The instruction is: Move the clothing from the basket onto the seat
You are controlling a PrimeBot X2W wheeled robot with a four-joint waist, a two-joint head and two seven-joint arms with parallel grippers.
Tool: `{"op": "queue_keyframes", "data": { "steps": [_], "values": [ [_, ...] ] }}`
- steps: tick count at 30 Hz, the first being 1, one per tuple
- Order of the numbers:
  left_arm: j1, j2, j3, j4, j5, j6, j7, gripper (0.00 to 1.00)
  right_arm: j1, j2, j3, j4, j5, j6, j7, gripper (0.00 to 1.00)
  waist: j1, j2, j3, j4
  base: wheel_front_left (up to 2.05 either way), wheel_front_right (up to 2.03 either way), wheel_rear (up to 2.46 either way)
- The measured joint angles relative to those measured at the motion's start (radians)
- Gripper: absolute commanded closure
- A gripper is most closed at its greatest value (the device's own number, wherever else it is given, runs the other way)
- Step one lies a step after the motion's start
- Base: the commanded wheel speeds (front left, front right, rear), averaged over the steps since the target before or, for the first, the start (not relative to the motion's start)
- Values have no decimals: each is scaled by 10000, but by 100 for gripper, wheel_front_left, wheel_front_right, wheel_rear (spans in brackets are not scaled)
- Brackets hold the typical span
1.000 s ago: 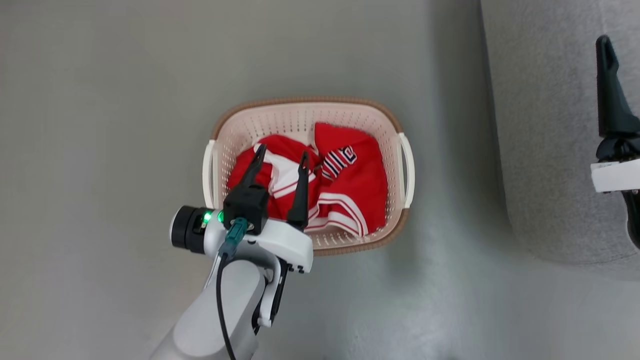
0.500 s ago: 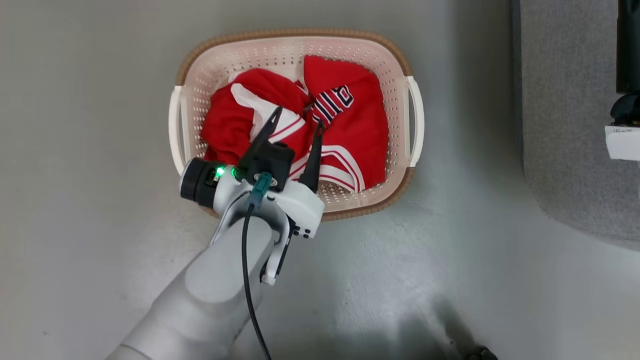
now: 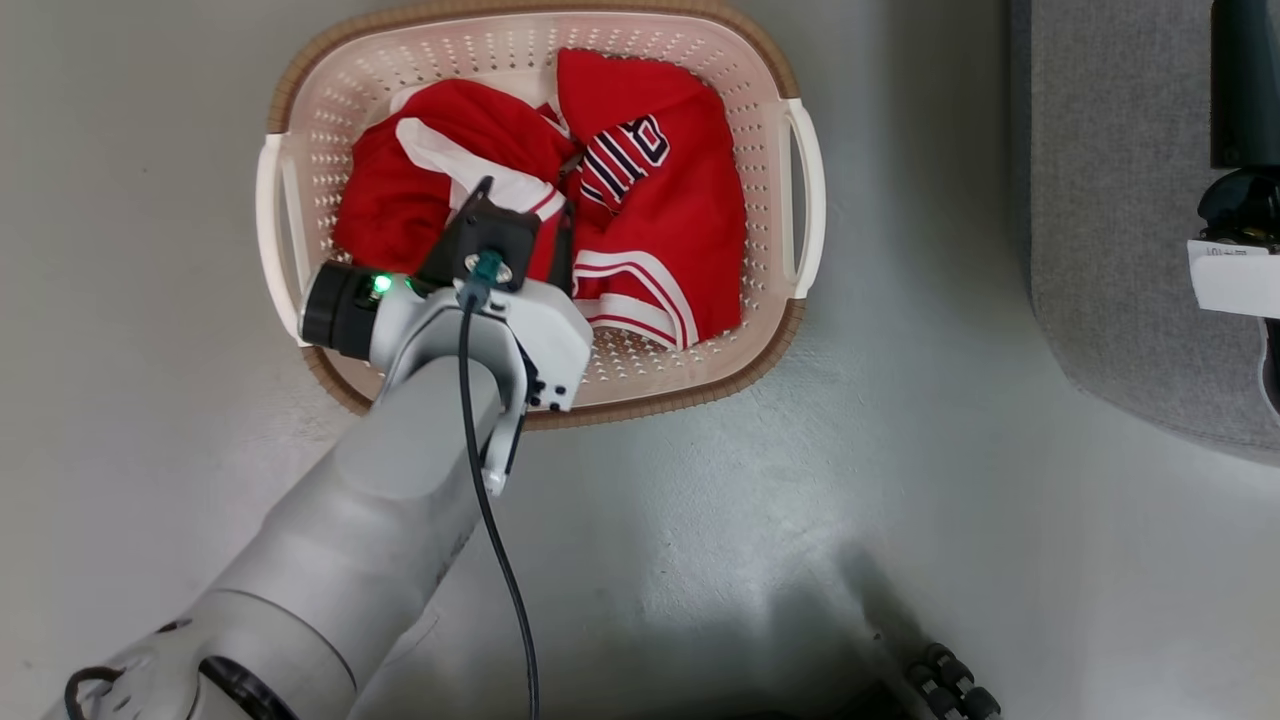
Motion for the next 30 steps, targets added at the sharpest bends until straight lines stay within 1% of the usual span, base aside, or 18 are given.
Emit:
{"op": "queue_keyframes", "data": {
  "steps": [4,8,12,14,19,20,30],
  "values": [
    [-406,4,-255,387,-836,205,251,0,-105,71,107,-117,29,0,0,0,0,0,169,-154,0,0,0],
    [-810,-2,-447,857,-1544,462,738,0,-222,90,115,-305,77,0,-13,0,0,0,417,-301,0,0,0],
    [-1074,12,-671,1233,-1950,815,1049,0,-316,159,136,-382,81,0,-17,0,0,0,648,-462,0,0,0],
    [-1157,8,-779,1296,-2203,899,1060,0,-363,182,136,-437,90,0,-42,0,0,0,748,-519,0,0,0],
    [-1312,10,-978,1367,-2635,918,1112,0,-363,272,159,-525,180,0,-42,0,1,0,974,-624,0,0,0],
    [-1441,17,-1080,1509,-2857,1007,1116,0,-388,345,182,-546,238,0,-42,0,0,0,1053,-688,0,0,0],
    [-1757,33,-1607,2100,-3289,1072,1233,0,-569,433,184,-759,351,0,-42,0,0,0,1398,-1010,0,0,0]
  ]
}}
